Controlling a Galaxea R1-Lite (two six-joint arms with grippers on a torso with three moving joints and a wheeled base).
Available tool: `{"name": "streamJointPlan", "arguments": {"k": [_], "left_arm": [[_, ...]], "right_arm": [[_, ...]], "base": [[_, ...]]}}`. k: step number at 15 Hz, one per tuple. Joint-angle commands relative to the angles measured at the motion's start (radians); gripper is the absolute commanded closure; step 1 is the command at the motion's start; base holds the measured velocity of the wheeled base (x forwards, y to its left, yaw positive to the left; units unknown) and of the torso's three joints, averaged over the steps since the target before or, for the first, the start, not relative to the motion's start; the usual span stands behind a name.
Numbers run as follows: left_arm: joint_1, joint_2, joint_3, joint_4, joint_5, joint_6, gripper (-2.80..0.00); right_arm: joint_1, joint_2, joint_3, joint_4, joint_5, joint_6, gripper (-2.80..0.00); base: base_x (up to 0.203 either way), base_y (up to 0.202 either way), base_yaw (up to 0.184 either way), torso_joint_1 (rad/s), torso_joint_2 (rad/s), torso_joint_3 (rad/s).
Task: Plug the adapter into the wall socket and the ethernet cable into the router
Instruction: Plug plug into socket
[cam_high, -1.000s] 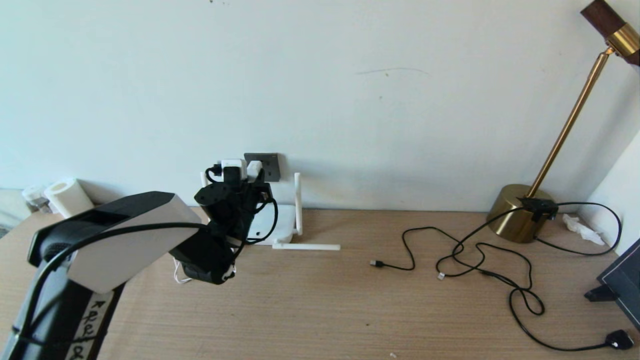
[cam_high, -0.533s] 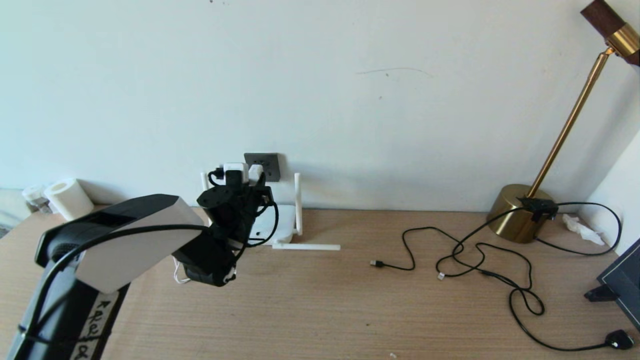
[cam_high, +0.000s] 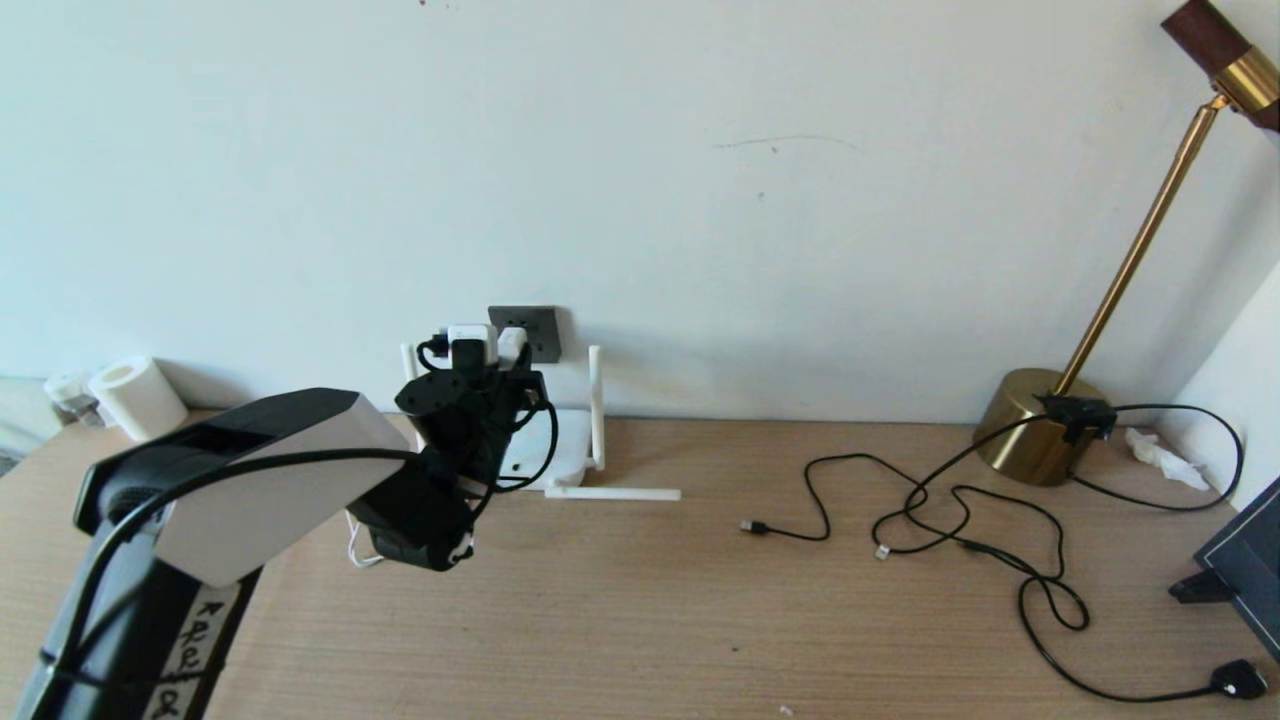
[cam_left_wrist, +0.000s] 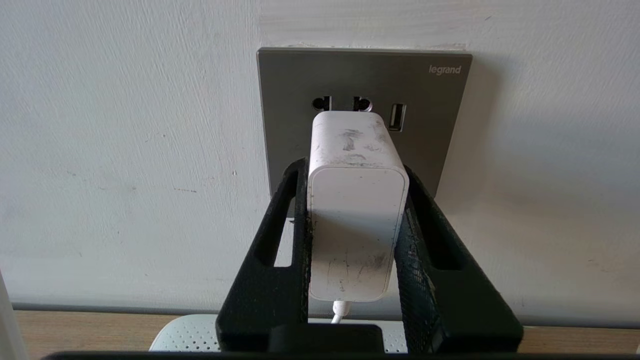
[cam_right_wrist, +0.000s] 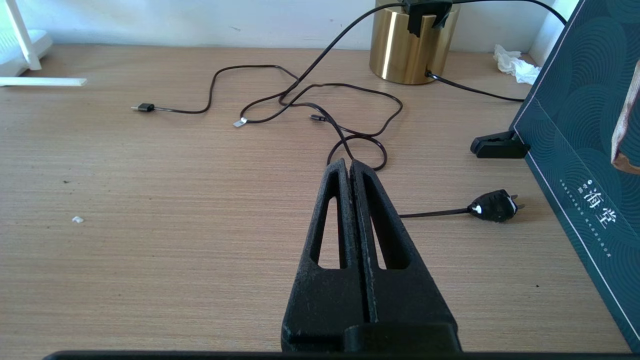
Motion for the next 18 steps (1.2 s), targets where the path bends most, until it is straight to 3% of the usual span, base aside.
{"name": "streamJointPlan", "arguments": {"k": [1,18], "left_arm": [[0.000,0.001,-0.001,-0.008,0.002,0.001,0.00],[0.007,-0.012,-0.001,-0.008,0.002,0.001,0.00]], "right_arm": [[0.000,0.001,0.000,0.000,0.000,0.000,0.00],[0.000,0.002,0.000,-0.001,0.000,0.000,0.00]], "base": [[0.000,0.000,0.000,0.000,0.00,0.000],[0.000,0.000,0.000,0.000,0.00,0.000]]}}
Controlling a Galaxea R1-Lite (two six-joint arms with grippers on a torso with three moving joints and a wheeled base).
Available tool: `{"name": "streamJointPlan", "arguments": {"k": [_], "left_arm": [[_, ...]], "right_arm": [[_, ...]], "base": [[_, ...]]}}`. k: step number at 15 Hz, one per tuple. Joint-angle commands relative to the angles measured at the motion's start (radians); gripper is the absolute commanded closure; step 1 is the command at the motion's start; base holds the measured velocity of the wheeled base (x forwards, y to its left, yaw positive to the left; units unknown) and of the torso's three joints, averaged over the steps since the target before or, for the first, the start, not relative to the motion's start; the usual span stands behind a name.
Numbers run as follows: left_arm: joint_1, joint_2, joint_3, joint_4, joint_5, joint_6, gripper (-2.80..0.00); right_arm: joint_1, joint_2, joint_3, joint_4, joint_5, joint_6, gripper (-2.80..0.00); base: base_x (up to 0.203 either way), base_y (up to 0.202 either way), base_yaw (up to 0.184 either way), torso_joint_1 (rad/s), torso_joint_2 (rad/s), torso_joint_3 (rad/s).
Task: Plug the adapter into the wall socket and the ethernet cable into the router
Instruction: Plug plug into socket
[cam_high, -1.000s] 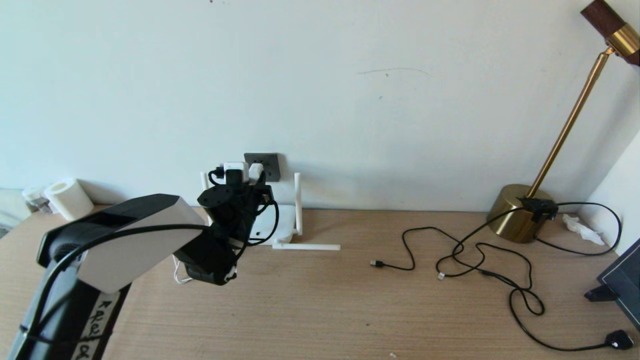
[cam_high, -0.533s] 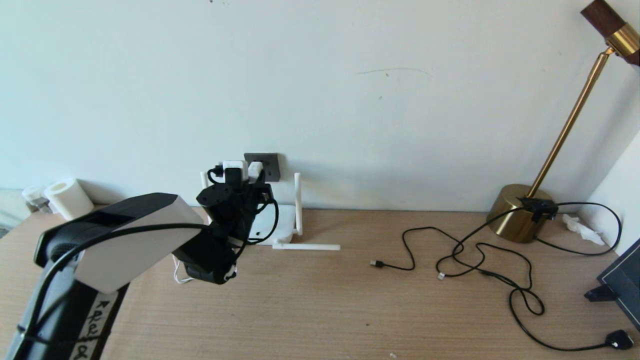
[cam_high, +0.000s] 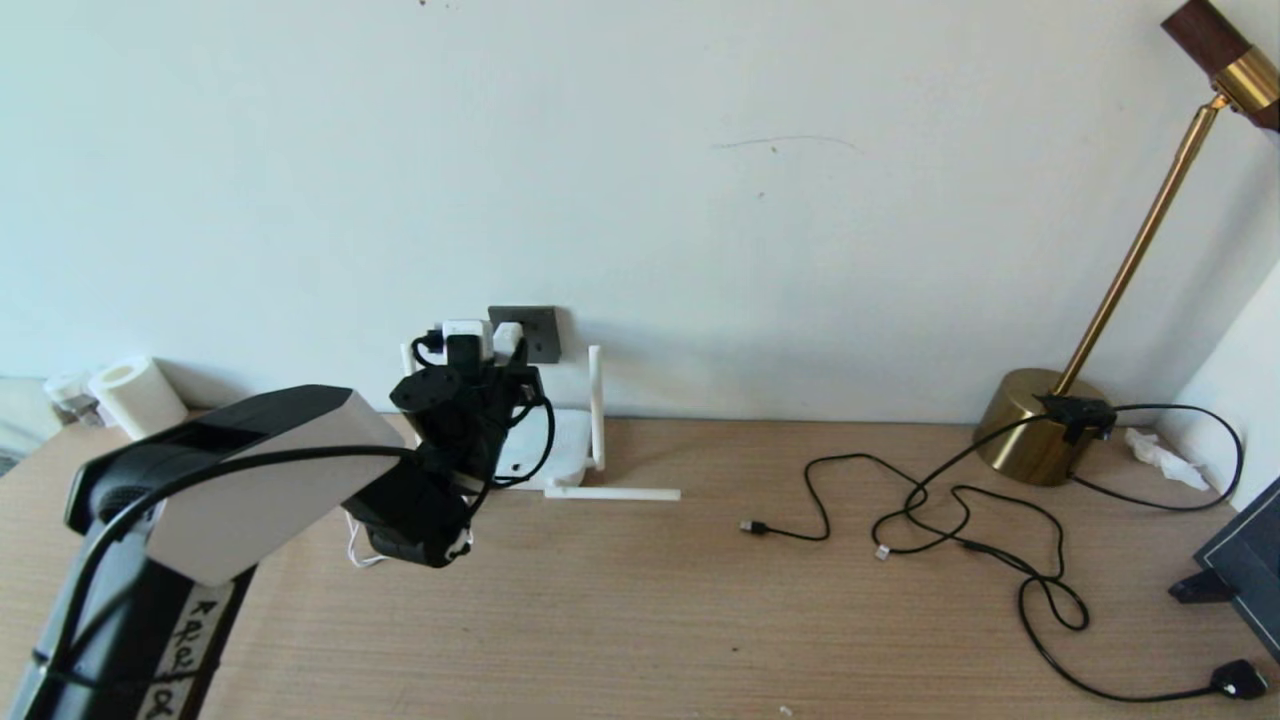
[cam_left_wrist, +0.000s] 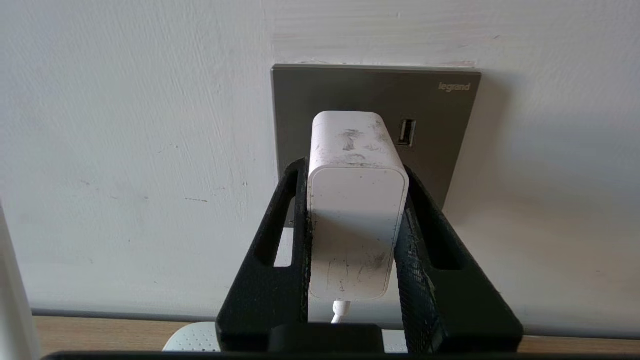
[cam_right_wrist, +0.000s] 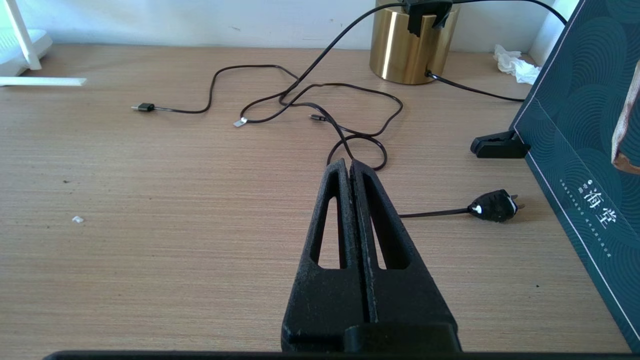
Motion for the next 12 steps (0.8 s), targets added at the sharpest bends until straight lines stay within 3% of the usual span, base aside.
{"name": "streamJointPlan", "arguments": {"k": [1,12], "left_arm": [[0.001,-0.002,0.000,-0.008,0.001,0.001,0.00],[0.001,0.010,-0.028,-0.008,0.002,0.002,0.00]], "right_arm": [[0.000,0.002,0.000,0.000,0.000,0.000,0.00],[0.000,0.001,0.000,0.000,0.000,0.000,0.00]], "base": [[0.000,0.000,0.000,0.000,0.00,0.000],[0.000,0.000,0.000,0.000,0.00,0.000]]}}
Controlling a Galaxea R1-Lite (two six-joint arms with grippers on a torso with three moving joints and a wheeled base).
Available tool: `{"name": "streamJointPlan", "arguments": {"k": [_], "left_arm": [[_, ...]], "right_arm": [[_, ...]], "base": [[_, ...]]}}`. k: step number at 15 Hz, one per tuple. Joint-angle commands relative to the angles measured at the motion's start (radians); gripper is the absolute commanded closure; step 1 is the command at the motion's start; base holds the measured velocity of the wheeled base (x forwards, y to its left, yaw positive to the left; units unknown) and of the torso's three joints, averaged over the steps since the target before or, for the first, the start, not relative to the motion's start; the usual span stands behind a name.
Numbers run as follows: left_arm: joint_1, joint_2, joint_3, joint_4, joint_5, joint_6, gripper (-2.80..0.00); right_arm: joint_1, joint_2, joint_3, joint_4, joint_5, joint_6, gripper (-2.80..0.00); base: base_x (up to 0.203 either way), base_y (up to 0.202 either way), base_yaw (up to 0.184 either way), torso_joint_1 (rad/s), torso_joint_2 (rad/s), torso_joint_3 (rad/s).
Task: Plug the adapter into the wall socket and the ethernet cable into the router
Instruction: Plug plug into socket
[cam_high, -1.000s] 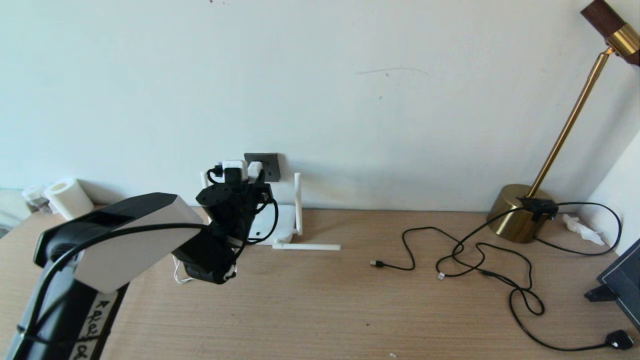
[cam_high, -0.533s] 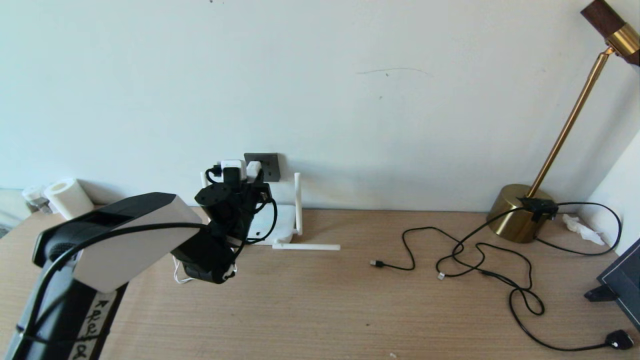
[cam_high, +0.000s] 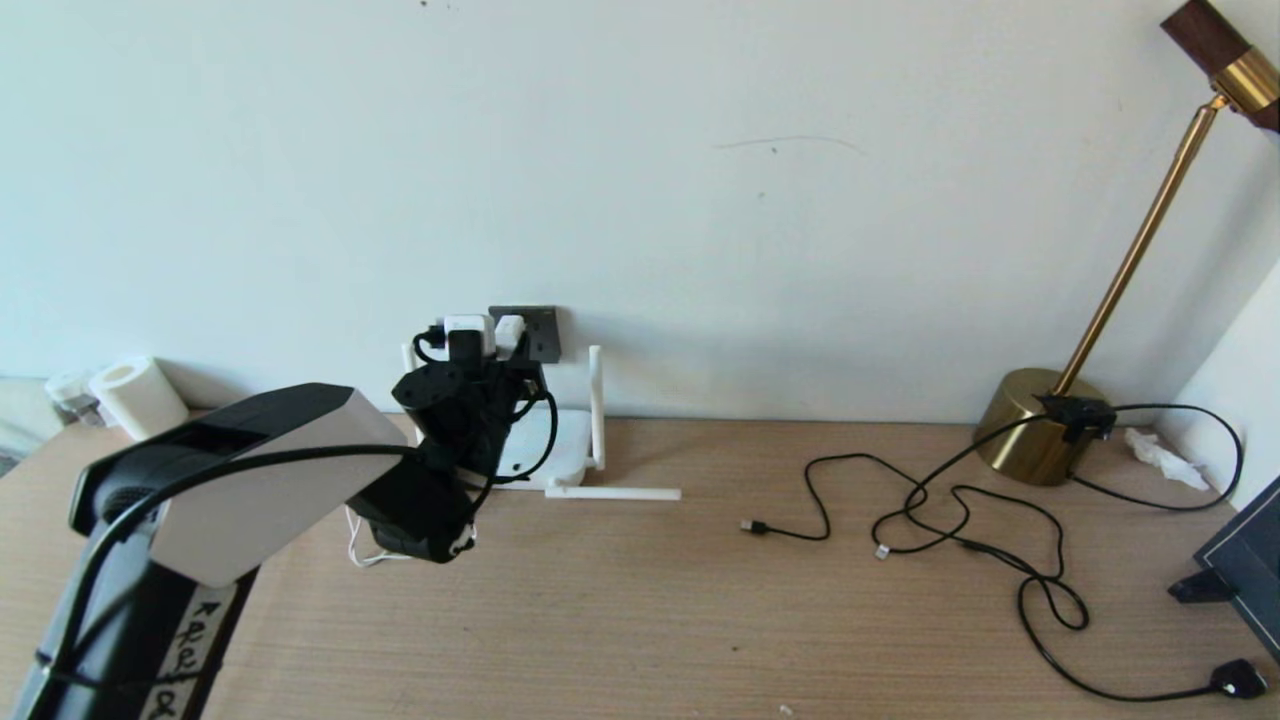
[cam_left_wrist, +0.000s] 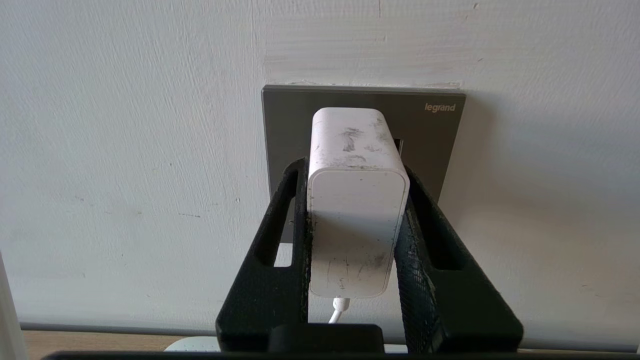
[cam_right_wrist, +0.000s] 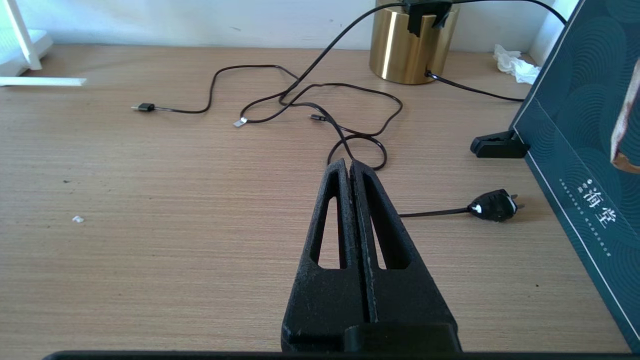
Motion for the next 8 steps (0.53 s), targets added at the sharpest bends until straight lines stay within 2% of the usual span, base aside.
{"name": "streamJointPlan", "arguments": {"k": [1,8], "left_arm": [[0.000,0.004,-0.001,-0.008,0.002,0.001,0.00],[-0.002,0.013,-0.007,-0.008,0.002,-0.001,0.00]], "right_arm": [[0.000,0.001,0.000,-0.001,0.000,0.000,0.00],[0.000,0.000,0.000,0.000,0.000,0.000,0.00]], "base": [[0.000,0.000,0.000,0.000,0.00,0.000],[0.000,0.000,0.000,0.000,0.00,0.000]]}}
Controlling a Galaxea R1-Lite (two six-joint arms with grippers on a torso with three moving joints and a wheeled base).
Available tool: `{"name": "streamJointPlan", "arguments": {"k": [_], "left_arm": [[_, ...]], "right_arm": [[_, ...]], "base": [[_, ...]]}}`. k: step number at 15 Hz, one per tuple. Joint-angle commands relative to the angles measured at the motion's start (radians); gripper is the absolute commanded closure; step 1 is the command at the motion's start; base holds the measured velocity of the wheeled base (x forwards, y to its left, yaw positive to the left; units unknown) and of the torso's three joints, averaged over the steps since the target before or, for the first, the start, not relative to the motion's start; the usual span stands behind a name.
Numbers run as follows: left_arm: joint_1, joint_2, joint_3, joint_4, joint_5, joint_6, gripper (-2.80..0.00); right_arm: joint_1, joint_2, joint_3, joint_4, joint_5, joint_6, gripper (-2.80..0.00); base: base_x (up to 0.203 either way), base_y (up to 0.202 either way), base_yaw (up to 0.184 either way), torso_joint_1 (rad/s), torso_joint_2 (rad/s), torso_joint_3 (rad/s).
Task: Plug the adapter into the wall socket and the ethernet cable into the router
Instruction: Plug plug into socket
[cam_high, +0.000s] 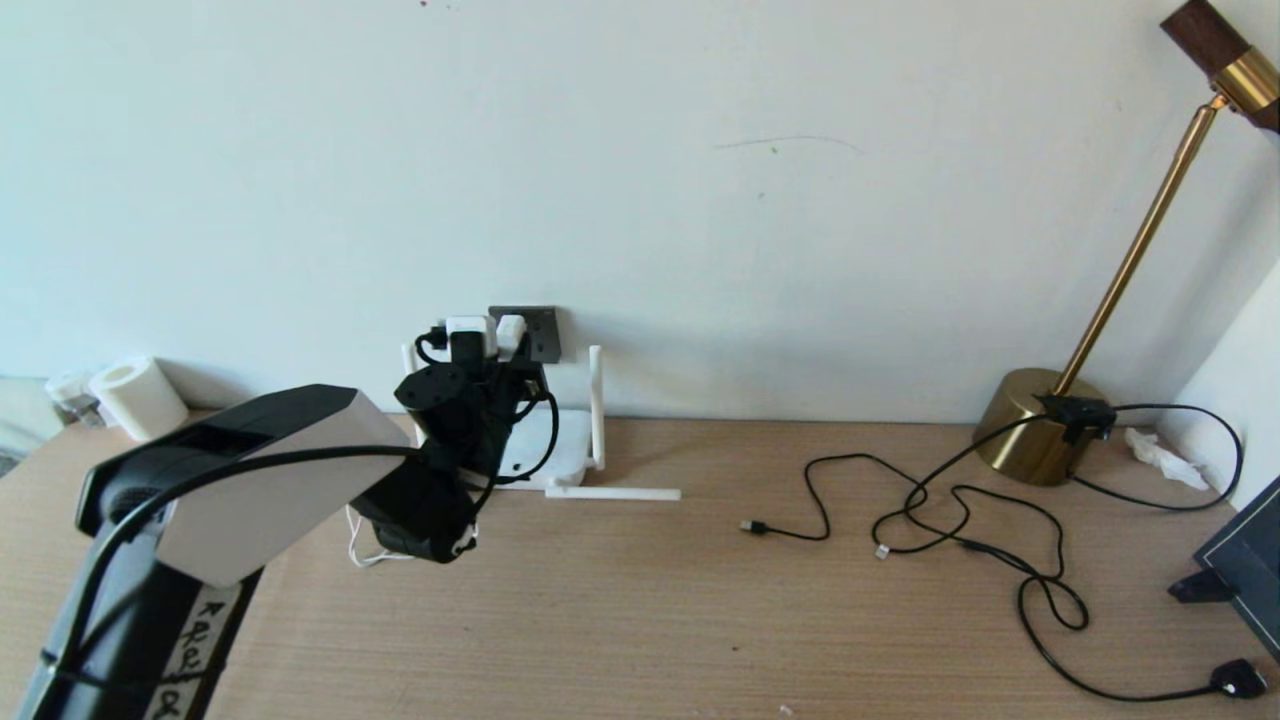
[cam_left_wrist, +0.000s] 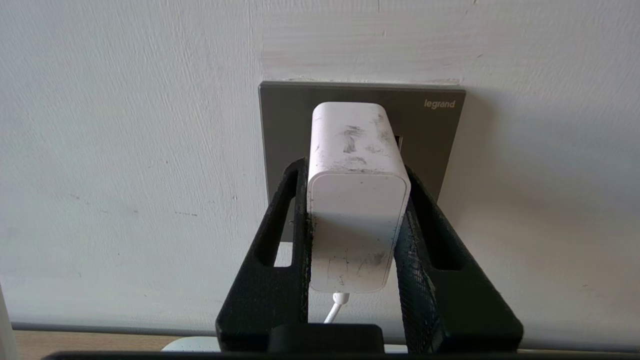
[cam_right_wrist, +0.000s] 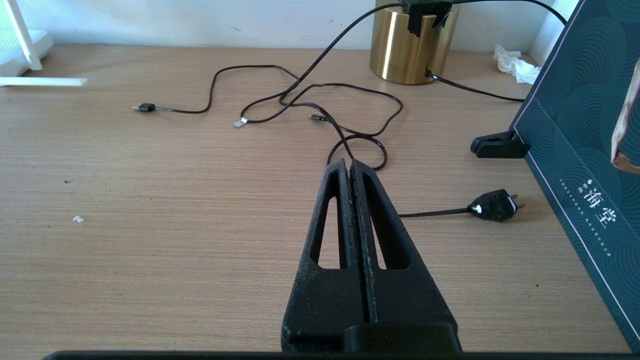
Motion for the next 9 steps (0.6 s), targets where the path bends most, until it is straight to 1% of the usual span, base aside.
{"name": "streamJointPlan", "arguments": {"k": [1,9], "left_arm": [[0.001,0.004,0.003,-0.008,0.002,0.000,0.00],[-0.002,0.002,0.013,-0.008,0.004,0.000,0.00]], "right_arm": [[0.000,0.002,0.000,0.000,0.000,0.000,0.00],[0.000,0.001,0.000,0.001,0.000,0.000,0.00]], "base": [[0.000,0.000,0.000,0.000,0.00,0.000],[0.000,0.000,0.000,0.000,0.00,0.000]]}}
